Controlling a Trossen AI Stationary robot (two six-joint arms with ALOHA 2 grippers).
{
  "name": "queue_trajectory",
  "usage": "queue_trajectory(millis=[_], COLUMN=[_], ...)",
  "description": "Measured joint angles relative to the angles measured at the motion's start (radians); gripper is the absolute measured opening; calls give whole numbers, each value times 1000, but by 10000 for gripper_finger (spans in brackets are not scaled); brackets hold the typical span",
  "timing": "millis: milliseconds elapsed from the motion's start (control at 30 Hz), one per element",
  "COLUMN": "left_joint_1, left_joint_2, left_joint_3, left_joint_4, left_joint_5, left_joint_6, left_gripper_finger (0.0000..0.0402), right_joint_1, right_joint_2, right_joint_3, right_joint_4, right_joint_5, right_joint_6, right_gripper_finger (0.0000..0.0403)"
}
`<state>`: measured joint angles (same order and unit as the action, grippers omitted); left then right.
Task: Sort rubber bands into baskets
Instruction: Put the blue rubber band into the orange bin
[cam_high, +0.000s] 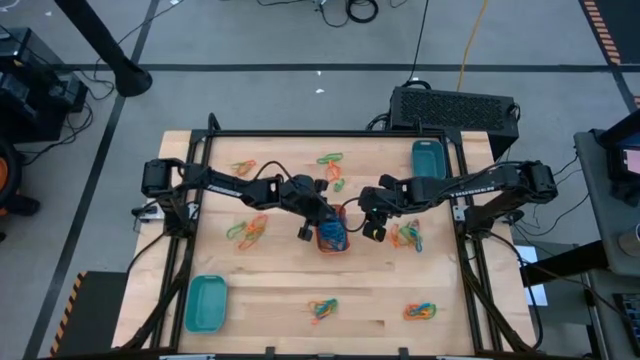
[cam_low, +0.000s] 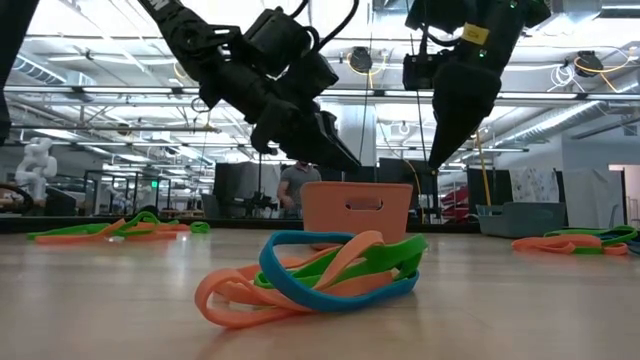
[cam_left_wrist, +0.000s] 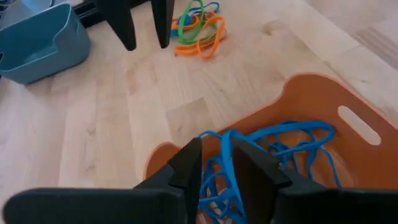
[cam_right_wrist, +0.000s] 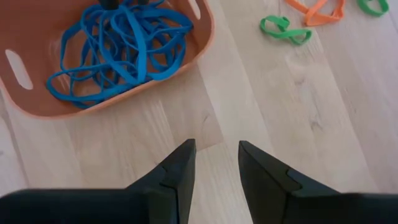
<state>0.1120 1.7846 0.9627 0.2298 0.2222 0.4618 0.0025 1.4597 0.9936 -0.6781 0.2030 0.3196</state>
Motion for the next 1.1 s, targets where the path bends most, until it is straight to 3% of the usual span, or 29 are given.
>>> queue_trajectory(millis=[367,600,733,833,967,1100], left_joint_1=[-1,-29,-79,-138,-211,-268], left_joint_2=[-140,-292,-344,-361,-360,-334], left_joint_3=[0,-4,-7,-6,-7,-7], left_joint_4=[-143,-437,-573,-567,-510,-432], left_joint_5=[-62,-19,39,41,40,40], left_joint_6=[-10,-122,-180,-192,-180,-160], left_gripper_finger=[128,128,128,128,128,128], right_joint_1=[0,40,129,231,377,517], right_joint_2=[0,0,-2,-3,-3,0], right_joint_3=[0,0,0,0,0,-1], right_joint_4=[6,45,46,47,51,28], right_joint_5=[-5,-255,-459,-533,-543,-464], right_joint_6=[33,145,260,416,622,706], right_gripper_finger=[114,114,114,114,114,114])
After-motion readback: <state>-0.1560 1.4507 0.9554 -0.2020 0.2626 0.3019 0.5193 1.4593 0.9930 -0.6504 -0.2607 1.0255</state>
